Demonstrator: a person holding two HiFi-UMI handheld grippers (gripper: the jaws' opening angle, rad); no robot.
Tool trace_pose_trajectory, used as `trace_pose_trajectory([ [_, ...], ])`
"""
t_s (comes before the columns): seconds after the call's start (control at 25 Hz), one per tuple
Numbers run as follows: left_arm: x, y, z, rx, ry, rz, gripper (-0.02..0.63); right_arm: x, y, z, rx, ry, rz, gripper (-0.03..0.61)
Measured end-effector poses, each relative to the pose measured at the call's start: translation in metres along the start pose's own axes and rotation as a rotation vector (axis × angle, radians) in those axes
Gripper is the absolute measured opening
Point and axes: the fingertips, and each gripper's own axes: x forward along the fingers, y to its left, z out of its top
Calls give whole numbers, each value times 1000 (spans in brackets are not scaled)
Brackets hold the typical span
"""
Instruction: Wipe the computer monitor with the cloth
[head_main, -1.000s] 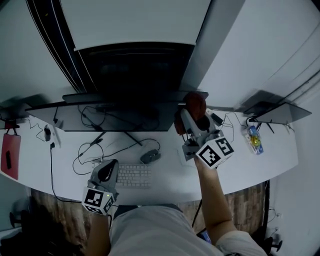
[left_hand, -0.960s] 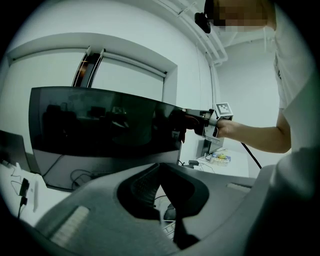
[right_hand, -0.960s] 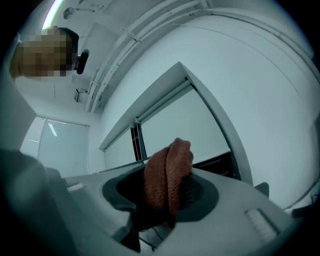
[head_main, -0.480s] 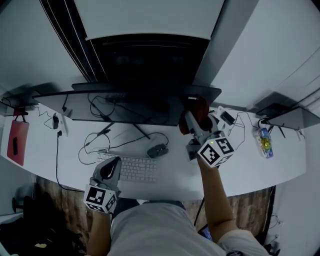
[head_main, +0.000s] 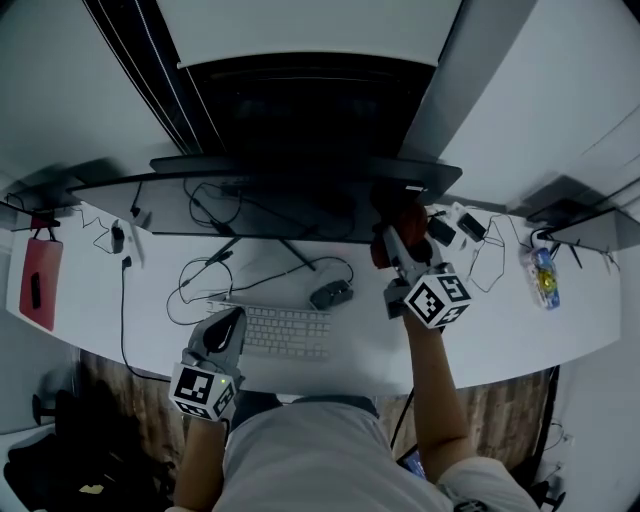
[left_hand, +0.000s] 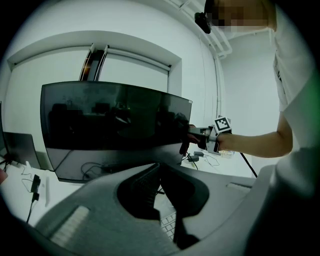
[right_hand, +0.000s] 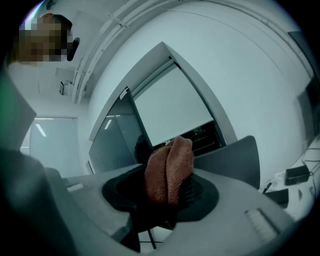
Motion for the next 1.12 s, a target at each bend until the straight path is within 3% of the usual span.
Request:
trace_pose_trajectory([
  [0.48, 6, 25, -32, -23, 64, -48, 9, 13, -40, -78, 98, 87, -98, 169],
  [0.92, 6, 38, -57, -69, 104, -31, 9, 15, -53, -98, 157, 24, -60, 179],
  [1.12, 8, 44, -63, -84, 109, -21, 9, 17, -59, -118, 160, 60, -76, 179],
])
